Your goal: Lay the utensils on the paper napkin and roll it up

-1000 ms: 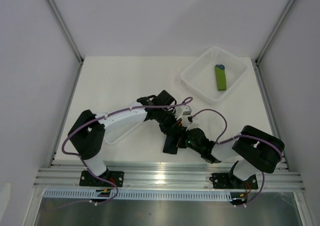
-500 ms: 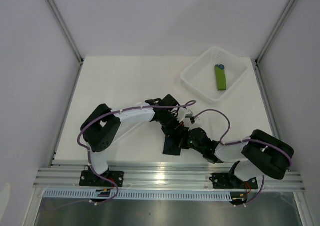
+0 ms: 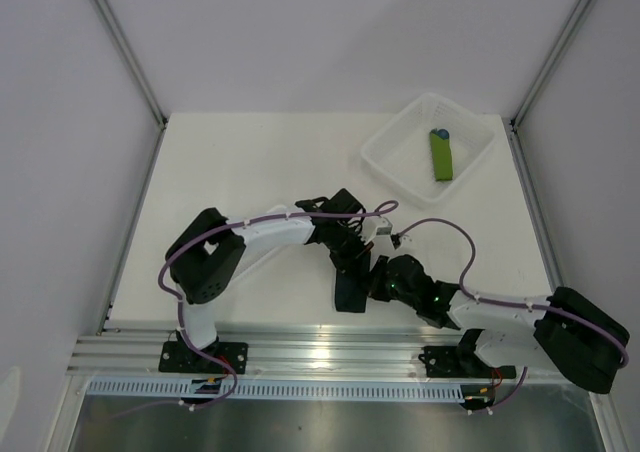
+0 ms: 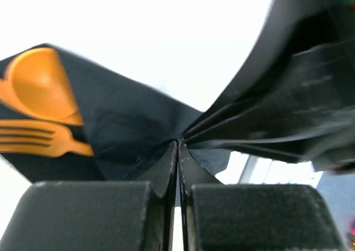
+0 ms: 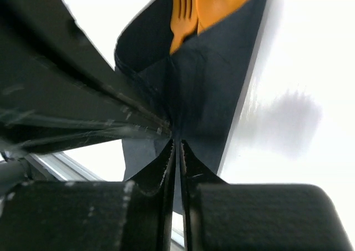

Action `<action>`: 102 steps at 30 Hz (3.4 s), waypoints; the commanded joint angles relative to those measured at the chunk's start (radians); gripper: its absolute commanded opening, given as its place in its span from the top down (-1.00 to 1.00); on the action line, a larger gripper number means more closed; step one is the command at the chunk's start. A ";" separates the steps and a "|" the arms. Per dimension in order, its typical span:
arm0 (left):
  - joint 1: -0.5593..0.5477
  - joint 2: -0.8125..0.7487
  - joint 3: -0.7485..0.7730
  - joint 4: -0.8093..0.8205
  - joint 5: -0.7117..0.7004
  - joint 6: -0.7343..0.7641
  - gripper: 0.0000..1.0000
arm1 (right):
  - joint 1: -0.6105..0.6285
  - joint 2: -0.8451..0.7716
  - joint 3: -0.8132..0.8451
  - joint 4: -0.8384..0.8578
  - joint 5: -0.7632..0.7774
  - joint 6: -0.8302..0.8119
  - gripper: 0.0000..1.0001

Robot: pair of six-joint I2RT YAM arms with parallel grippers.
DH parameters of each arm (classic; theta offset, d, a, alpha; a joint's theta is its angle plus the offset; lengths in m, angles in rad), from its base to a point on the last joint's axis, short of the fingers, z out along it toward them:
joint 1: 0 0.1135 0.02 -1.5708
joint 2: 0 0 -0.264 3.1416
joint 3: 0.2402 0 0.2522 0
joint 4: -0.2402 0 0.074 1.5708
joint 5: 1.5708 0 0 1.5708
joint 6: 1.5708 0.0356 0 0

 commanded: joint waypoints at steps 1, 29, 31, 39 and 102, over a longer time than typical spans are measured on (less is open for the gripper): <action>0.010 0.017 0.019 -0.037 -0.028 -0.013 0.99 | -0.027 -0.102 0.009 -0.023 0.078 0.019 0.81; 0.005 -0.134 0.007 0.018 0.090 -0.009 0.99 | -0.184 0.204 -0.159 0.448 -0.238 -0.034 0.95; 0.002 -0.132 0.019 0.023 0.116 -0.010 0.99 | -0.162 0.191 -0.148 0.420 -0.212 -0.050 0.96; -0.010 -0.039 0.028 0.075 0.213 -0.058 0.99 | -0.075 0.048 -0.083 0.222 -0.014 -0.107 1.00; 0.017 0.055 0.019 0.148 0.179 -0.148 0.99 | 0.020 -0.178 -0.191 0.135 -0.138 -0.110 0.97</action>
